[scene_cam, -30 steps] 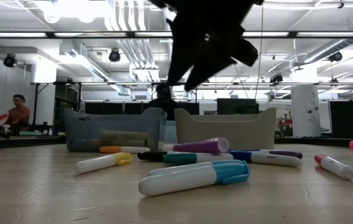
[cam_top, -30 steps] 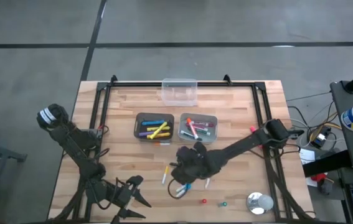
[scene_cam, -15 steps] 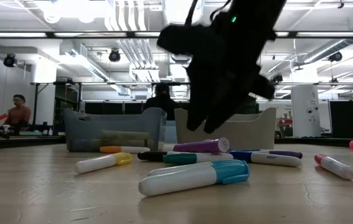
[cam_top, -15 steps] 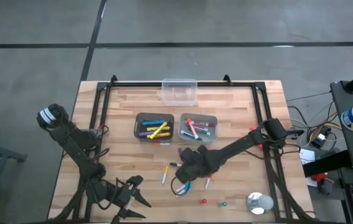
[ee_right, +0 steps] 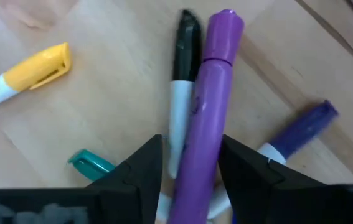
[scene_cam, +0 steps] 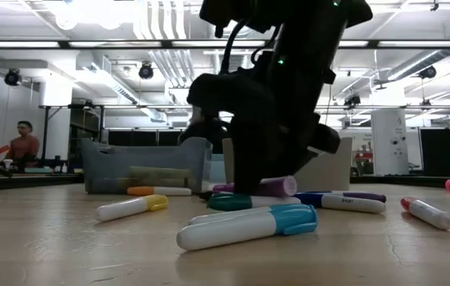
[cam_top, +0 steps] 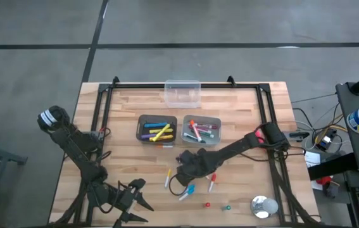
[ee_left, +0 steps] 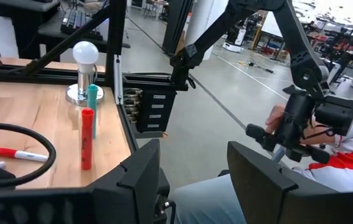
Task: Pick & Place Markers
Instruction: Put the large dark purple highlighter pen into the black bin
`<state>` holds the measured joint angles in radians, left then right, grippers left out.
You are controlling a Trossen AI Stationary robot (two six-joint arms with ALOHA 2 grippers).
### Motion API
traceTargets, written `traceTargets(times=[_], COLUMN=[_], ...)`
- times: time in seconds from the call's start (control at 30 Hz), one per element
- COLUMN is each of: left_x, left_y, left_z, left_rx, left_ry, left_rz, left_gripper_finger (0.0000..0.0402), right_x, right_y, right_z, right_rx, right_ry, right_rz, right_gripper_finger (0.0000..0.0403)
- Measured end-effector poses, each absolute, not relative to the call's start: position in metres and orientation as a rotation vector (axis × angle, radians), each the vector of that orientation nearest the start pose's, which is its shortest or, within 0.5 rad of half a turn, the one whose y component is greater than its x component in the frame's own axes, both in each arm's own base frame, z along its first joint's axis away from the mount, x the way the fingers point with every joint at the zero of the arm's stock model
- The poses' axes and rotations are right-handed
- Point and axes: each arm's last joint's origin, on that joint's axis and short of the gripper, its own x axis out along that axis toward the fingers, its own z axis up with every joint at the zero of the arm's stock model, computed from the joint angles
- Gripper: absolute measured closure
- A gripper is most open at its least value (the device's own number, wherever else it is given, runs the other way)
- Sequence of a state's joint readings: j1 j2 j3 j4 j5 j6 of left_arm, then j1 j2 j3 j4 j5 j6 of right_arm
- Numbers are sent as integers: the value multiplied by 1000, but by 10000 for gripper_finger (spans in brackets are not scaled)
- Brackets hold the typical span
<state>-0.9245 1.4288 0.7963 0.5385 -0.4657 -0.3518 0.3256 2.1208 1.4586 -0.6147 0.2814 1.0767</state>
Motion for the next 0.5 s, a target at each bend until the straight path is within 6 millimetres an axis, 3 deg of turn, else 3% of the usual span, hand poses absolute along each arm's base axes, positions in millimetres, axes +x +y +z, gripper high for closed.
traceTargets(times=[0.33, 0.5], left_x=[196, 196], left_y=[-239, -239], left_z=[260, 260], left_rx=[-285, -285], left_ry=[152, 152], left_rz=[-440, -440], left_gripper_finger=[221, 221], right_x=[406, 415], right_y=[129, 132], right_z=[149, 163], right_rx=[540, 472], right_ry=[1049, 992], right_rz=[-542, -510], right_gripper_finger=[340, 340])
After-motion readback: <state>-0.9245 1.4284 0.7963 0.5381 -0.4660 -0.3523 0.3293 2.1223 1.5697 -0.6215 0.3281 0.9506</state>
